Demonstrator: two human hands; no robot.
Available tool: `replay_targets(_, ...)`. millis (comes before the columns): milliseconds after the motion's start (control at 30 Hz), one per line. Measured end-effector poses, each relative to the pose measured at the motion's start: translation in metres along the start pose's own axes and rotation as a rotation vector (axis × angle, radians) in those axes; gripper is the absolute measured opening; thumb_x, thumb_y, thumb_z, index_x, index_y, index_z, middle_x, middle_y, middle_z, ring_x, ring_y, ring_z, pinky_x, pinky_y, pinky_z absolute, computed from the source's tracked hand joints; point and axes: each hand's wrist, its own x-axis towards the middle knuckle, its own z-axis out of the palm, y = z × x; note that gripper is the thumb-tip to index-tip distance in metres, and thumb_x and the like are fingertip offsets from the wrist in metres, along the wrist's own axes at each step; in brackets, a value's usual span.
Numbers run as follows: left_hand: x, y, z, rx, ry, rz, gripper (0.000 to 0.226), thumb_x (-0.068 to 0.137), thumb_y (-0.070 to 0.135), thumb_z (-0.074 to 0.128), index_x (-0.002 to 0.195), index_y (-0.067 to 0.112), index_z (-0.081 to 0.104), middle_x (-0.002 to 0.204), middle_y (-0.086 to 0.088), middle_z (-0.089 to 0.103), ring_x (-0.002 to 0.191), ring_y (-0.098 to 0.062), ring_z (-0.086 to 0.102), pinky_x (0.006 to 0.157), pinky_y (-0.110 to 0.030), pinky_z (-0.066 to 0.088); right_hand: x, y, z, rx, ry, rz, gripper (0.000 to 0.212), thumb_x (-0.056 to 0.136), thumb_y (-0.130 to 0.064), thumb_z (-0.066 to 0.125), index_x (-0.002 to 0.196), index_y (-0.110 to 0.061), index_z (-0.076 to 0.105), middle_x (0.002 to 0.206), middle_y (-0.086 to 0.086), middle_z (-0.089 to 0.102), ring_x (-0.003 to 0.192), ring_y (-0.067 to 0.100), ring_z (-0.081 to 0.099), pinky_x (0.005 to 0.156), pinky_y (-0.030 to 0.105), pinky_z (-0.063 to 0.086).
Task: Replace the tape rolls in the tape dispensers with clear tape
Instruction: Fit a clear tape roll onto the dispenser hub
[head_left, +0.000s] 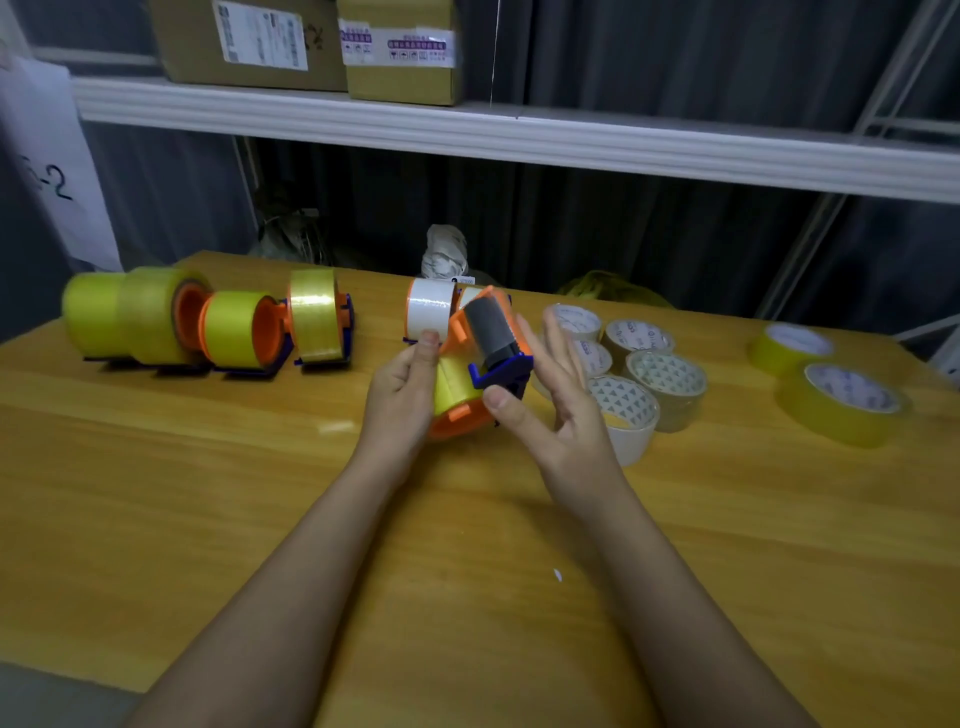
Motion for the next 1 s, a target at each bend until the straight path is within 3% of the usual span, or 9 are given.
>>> replay_targets(100,0.0,0.001,0.001,-0.027,0.022,-0.017,0.04,0.099,0.04,0.04,0.074,0.023,0.066,0.062,0.008,0.061,0.063,-0.01,0.055,0.059,-0.023,0.042,0.001,0.002,0.003,0.032,-0.03,0.075,0.079,0.076,-0.055,0.062,0.147,-0.041,0.03,0.16,-0.02,0.006,0.146,-0.002,-0.004,0.12,0.035,0.007)
replay_targets(233,0.0,0.001,0.001,-0.052,0.023,-0.021,0.058,0.096,0.049,0.04,0.087,-0.004,0.059,0.072,-0.012,0.056,0.067,-0.022,0.051,0.064,-0.033,0.04,0.001,0.003,0.002,0.038,0.036,0.025,0.081,0.073,-0.065,0.06,0.141,-0.056,0.016,0.16,-0.02,0.007,0.146,-0.001,0.002,0.121,0.044,0.015)
replay_targets(400,-0.001,0.005,0.005,0.001,0.028,-0.062,0.061,0.099,0.05,0.028,0.087,0.001,0.063,0.082,-0.024,0.065,0.074,-0.028,0.061,0.075,-0.041,0.05,0.001,0.004,0.005,-0.001,0.007,0.035,0.1,0.069,-0.066,0.064,0.15,-0.042,0.011,0.159,-0.019,0.013,0.146,0.0,0.008,0.121,0.041,0.019)
replay_targets(500,-0.001,0.009,0.004,-0.04,0.043,-0.137,0.059,0.101,0.049,0.023,0.068,0.015,0.059,0.073,-0.011,0.066,0.076,-0.022,0.064,0.078,-0.037,0.05,0.001,0.008,0.008,-0.012,-0.04,0.13,0.121,0.058,-0.073,0.069,0.149,-0.046,-0.006,0.16,-0.02,0.004,0.146,0.0,0.006,0.121,0.039,0.019)
replay_targets(633,0.001,0.007,0.004,-0.059,-0.048,-0.15,0.047,0.098,0.042,0.03,0.087,0.011,0.065,0.096,-0.019,0.068,0.097,-0.034,0.063,0.092,-0.053,0.048,-0.001,0.011,0.013,-0.066,-0.044,0.156,0.126,0.061,-0.062,0.08,0.15,-0.046,-0.008,0.159,-0.018,0.006,0.146,0.006,0.011,0.118,0.043,0.025)
replay_targets(767,0.0,0.01,0.002,-0.103,-0.182,-0.157,0.029,0.099,0.018,0.031,0.099,0.013,0.06,0.1,-0.014,0.062,0.096,-0.029,0.058,0.084,-0.036,0.048,0.001,0.008,0.014,-0.135,0.017,0.193,0.132,0.061,-0.053,0.082,0.15,-0.039,-0.015,0.157,-0.008,0.007,0.145,0.012,0.011,0.114,0.031,0.022)
replay_targets(867,0.001,0.016,-0.001,-0.128,-0.293,-0.163,0.024,0.1,0.01,0.036,0.098,0.016,0.059,0.093,-0.004,0.062,0.084,-0.015,0.059,0.072,-0.023,0.048,0.006,0.014,0.012,-0.125,0.05,0.23,0.134,0.062,-0.05,0.084,0.15,-0.037,-0.016,0.157,-0.003,0.009,0.145,0.015,0.012,0.115,0.034,0.021)
replay_targets(933,0.001,0.018,-0.003,-0.174,-0.322,-0.209,0.02,0.098,0.011,0.042,0.098,0.017,0.061,0.089,-0.003,0.065,0.079,-0.013,0.062,0.069,-0.022,0.05,0.01,0.019,0.011,-0.088,0.074,0.24,0.132,0.059,-0.052,0.086,0.153,-0.034,-0.004,0.157,-0.002,0.018,0.144,0.017,0.02,0.117,0.042,0.026)
replay_targets(1000,0.003,0.019,-0.005,-0.169,-0.309,-0.238,0.017,0.097,0.014,0.047,0.102,0.015,0.064,0.09,-0.004,0.067,0.082,-0.016,0.063,0.071,-0.025,0.051,0.014,0.022,0.011,-0.004,0.087,0.236,0.124,0.053,-0.056,0.083,0.152,-0.03,0.013,0.148,-0.004,0.037,0.135,0.015,0.039,0.109,0.045,0.04)
